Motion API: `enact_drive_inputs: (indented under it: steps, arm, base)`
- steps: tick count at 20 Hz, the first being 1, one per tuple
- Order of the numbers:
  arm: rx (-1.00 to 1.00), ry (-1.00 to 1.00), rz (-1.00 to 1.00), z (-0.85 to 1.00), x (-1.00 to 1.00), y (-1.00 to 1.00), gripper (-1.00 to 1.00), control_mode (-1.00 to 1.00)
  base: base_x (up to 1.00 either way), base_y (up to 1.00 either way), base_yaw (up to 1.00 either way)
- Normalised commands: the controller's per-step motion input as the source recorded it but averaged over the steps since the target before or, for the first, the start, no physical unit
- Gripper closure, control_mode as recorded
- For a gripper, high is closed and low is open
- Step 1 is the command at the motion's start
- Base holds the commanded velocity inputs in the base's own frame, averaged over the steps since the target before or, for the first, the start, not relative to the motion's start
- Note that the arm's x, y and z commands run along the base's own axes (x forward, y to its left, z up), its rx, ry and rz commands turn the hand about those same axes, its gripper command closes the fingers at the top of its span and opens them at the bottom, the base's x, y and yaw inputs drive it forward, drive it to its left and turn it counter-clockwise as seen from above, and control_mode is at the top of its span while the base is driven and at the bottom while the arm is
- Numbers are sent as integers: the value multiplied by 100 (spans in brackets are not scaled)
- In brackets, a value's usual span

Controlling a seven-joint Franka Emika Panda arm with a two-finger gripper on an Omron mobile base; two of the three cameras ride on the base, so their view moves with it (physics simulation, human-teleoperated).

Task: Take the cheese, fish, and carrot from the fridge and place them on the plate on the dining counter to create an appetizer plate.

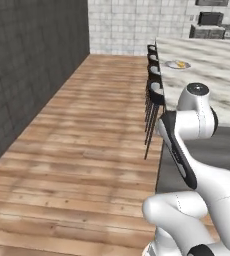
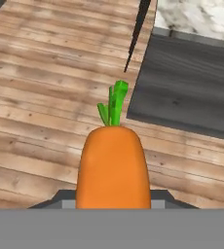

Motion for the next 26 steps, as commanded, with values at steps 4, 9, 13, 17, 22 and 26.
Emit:
enact_drive_inputs:
  steps: [4,9,13,17,22,26]
  arm:
    - [0,0,0,0,0,0,100,100]
    - [0,0,0,0,0,0,100,100]
    - [0,0,0,0,0,0,100,100]
    - [0,0,0,0,0,0,100,100]
    - [0,0,0,0,0,0,100,100]
    - [0,0,0,0,0,0,100,100]
  base:
    - [57,90,-36]
    - [63,86,-36]
    - [68,86,-38]
    - [66,81,-38]
    - [65,79,-39]
    - [63,76,-39]
